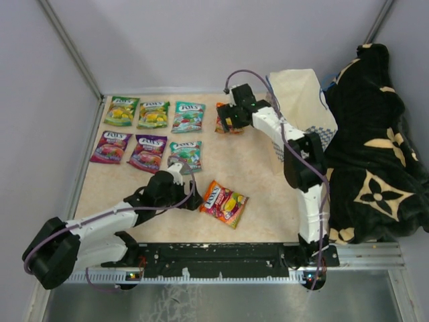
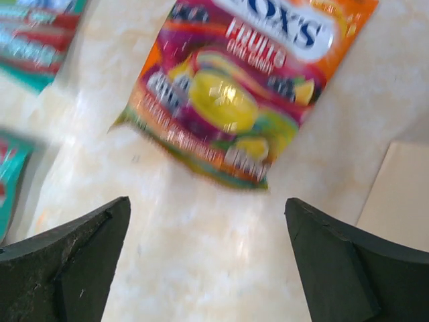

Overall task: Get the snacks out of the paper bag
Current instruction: Move the snack to the center of the board.

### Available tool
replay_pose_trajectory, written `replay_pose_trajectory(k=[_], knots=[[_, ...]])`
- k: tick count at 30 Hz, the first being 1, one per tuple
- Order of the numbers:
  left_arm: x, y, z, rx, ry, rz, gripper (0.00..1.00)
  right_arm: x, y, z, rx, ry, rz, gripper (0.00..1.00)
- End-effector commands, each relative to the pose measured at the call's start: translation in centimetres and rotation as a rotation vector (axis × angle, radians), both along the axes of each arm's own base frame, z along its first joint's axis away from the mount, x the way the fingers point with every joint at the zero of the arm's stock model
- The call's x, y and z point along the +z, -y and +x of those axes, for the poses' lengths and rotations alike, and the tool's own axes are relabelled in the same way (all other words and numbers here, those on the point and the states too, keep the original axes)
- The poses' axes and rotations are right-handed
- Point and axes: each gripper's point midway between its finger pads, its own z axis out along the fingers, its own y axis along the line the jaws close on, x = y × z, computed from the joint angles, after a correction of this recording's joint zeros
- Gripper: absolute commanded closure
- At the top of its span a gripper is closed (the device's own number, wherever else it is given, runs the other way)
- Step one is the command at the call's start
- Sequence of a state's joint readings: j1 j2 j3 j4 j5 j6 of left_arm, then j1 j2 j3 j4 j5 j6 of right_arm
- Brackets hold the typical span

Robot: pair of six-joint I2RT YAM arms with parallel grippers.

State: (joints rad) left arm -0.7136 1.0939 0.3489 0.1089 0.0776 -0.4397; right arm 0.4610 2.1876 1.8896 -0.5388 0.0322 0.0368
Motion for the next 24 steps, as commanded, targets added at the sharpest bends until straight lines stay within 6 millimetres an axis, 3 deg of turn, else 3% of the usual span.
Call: replay_pose_trajectory(k=[1,6,7,11,14,16,21,24], knots=[[3.4,-0.1,2.0,0.065,0.070,0.009,0.00,9.1,-0.9,-5.4,0.136,0.101,0.166,0.01],[8.5,-2.1,4.6,0.232,0.141,0.055,0.00,7.1,-1.2,-13.0,0.209,0.072,0.077,0.01],[9.7,-2.4,5.0,0.252,0.162,0.065,0.00,7.7,-1.4,-14.7,0.248,0.088,0.071,0.01],[14.1,-2.0,4.9,0.170,0.245,0.059,0.00,6.5,-2.8,-20.3,0.384,0.005,0.126,0.01],[16.9,-1.3,4.2,0.078,0.321,0.020,0.00,5.3,-2.7,-23.3,0.440,-0.069,0.180,0.01],[17.5,-1.2,4.1,0.033,0.378,0.029,0.00,4.7,-2.6,-25.0,0.487,-0.095,0.202,0.01],[16.9,-3.1,5.8,0.030,0.485,0.163,0.00,4.2,-2.9,-28.1,0.673,-0.017,0.139,0.01],[17.2,-3.5,6.1,0.012,0.481,0.098,0.00,3.8,-3.4,-30.0,0.798,0.041,0.104,0.01]])
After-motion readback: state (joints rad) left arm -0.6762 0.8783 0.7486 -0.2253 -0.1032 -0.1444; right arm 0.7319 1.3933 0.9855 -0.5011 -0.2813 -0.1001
